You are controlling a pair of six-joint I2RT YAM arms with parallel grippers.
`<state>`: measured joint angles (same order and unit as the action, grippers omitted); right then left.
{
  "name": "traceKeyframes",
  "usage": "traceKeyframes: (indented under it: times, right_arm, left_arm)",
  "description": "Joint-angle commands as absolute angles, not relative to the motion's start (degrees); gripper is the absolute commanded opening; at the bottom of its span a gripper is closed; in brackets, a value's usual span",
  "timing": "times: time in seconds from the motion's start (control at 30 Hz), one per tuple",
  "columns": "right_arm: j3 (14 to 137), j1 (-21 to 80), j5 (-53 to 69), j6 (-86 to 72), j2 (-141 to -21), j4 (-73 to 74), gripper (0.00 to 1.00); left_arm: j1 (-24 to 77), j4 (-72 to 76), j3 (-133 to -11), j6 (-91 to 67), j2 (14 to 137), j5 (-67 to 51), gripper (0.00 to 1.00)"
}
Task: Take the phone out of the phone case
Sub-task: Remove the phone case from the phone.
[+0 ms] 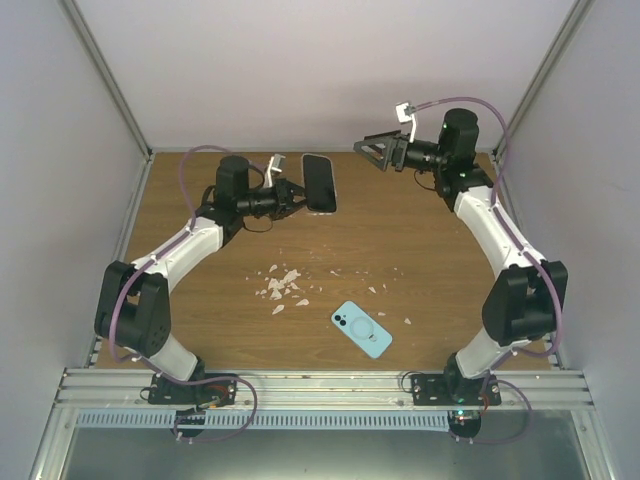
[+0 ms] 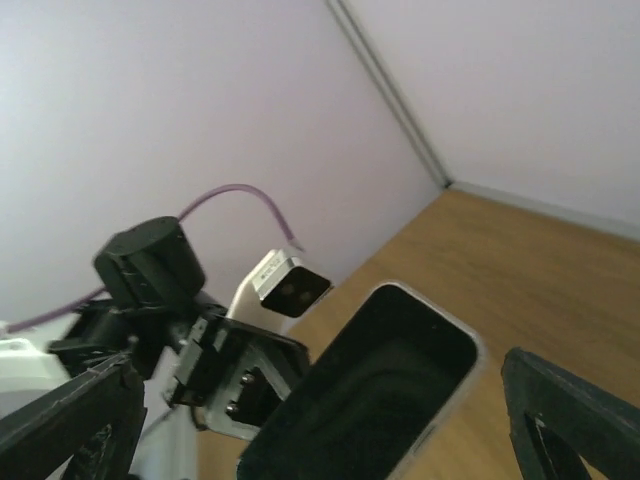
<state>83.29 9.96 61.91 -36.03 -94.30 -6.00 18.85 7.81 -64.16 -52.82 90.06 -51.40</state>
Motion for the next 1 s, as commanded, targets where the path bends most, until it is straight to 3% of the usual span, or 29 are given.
traceKeyframes:
  times: [0.0,0.53,0.97]
  right_arm:
    - [86.7,10.3,52.9,-18.8,-91.8,7.0,0.99]
    - [85.5,23.0,25.0,12.2,-89.2,19.8,0.98]
    - [77.8,38.1,7.5,26.0,-88.5,16.4,0.65]
  left_arm:
    - [18.0,5.5,-64.4,-58.8,88.8,-44.4,0.00]
    - [14.9,4.2,-60.0,-70.6,90.8,-43.7,0.00]
    - [13.6,5.8,-57.7,-75.5,91.8,-44.3,0.00]
